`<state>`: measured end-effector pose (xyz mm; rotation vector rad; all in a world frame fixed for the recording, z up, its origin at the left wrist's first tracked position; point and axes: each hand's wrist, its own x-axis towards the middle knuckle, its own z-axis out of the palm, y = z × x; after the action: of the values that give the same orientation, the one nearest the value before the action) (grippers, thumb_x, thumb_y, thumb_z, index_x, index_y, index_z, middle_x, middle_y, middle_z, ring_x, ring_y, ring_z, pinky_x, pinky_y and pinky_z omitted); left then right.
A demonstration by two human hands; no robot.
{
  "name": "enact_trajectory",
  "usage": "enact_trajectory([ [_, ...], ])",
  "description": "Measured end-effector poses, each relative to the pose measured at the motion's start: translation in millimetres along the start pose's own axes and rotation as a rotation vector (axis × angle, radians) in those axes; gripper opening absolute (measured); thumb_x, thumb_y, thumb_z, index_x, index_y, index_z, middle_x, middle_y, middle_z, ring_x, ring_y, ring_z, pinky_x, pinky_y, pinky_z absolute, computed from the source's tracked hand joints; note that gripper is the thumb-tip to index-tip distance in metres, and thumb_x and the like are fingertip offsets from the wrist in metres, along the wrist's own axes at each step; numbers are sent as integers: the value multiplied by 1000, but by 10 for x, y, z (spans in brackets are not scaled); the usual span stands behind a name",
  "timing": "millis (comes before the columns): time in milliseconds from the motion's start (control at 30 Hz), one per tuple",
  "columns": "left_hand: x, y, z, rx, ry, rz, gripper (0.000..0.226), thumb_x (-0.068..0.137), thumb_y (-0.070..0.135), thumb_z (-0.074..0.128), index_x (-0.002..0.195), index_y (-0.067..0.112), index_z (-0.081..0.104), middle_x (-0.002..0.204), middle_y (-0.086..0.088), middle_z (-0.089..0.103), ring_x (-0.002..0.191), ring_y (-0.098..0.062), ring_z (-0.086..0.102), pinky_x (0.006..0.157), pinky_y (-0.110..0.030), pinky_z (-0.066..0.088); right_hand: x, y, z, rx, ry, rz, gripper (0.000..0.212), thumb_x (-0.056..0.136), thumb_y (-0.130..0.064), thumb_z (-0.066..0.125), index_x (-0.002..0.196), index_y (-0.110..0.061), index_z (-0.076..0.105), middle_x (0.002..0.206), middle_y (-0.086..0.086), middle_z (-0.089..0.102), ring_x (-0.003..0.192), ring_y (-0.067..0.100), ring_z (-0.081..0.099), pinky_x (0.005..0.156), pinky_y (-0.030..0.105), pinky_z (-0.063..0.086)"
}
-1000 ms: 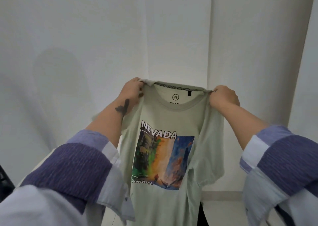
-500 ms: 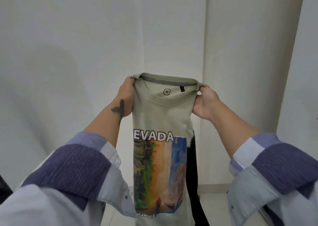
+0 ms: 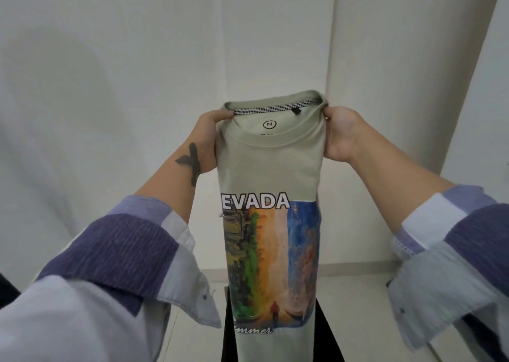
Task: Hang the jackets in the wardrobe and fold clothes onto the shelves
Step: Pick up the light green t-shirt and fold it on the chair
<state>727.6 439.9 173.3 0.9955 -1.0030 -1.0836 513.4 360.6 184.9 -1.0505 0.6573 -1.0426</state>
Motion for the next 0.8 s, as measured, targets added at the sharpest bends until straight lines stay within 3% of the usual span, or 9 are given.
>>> enact_trajectory([
  [200, 488, -406, -140, 52, 41, -156, 17, 95, 21, 50, 100, 14, 64, 83, -2, 71, 71, -17, 67, 62, -24, 54, 575, 432, -73, 65, 82, 11, 42, 101, -27, 31, 135, -10, 49, 113, 13, 65, 88, 27, 65, 69, 38, 60],
  [400, 959, -279, -221, 33, -15, -72, 18, 95, 17, 48, 106, 13, 61, 90, -3, 68, 79, -17, 65, 72, -27, 52, 1021, 342, -4, 201, 53, -57, 34, 101, -28, 30, 120, -14, 54, 113, 15, 63, 99, 29, 63, 82, 41, 55],
  [533, 994, -171, -158, -20, -55, -13, 17, 95, 15, 45, 94, 15, 62, 81, 0, 72, 75, -16, 67, 69, -26, 53, 1056, 227, 26, 195, 30, -94, 47, 102, -31, 27, 134, -7, 51, 125, 17, 61, 110, 32, 61, 81, 45, 56],
  [633, 902, -308, -111, -15, -76, -49, 21, 94, 14, 45, 109, 13, 59, 88, -2, 71, 78, -17, 68, 66, -25, 55, 980, 375, -42, 168, 26, -55, 50, 101, -30, 28, 139, -4, 47, 134, 18, 56, 120, 34, 57, 87, 50, 54],
  [800, 569, -899, -116, -35, -59, -174, 22, 94, 16, 45, 112, 13, 57, 93, -3, 70, 82, -20, 67, 69, -26, 55, 668, 890, -284, 164, 77, 42, 48, 101, -28, 27, 139, -4, 47, 133, 18, 56, 120, 34, 56, 82, 47, 56],
])
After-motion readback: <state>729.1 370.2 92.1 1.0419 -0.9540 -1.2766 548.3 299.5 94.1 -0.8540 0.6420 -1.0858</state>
